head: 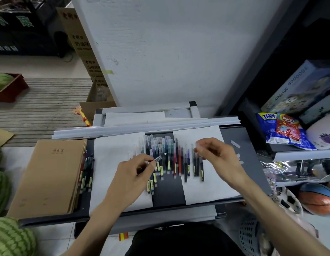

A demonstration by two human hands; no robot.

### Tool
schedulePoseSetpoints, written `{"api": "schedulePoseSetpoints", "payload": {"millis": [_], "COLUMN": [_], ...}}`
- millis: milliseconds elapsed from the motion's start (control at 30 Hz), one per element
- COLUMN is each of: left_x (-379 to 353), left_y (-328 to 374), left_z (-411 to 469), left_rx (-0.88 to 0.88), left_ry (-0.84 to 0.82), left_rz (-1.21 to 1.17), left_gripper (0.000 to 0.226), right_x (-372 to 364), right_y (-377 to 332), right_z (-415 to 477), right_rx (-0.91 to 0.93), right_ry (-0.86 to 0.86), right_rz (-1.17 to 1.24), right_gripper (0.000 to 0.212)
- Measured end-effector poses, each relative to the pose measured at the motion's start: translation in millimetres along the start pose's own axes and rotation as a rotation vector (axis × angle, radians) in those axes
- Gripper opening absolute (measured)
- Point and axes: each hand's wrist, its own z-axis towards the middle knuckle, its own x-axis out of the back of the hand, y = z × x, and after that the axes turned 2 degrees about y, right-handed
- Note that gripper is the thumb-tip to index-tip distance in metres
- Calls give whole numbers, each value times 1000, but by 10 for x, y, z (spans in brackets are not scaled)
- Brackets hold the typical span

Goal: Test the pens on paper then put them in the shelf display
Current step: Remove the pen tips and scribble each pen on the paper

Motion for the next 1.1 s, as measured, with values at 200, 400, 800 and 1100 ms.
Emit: {"api": "schedulePoseSetpoints", "payload": {"millis": [200, 400, 800, 1100], "left_x": [80, 118, 188, 104], "left_y": [399, 515, 468, 529], "left_z": [-66, -118, -173, -203], "left_rx": [-181, -260, -266, -336], "left_ry": [-8, -35, -44, -16], "left_rz": [-19, -6, 70, 232], "left_gripper": [12, 9, 14, 15], "right_x": [-186, -184, -180, -340], "right_y": [-348, -444, -482, -405], "right_z": [-328, -383, -405, -431], "right_rx": [63, 86, 127, 76], "right_ry": [-163, -153, -164, -201], "right_rz": [202, 131, 10, 17], "right_gripper": [17, 15, 19, 20]}}
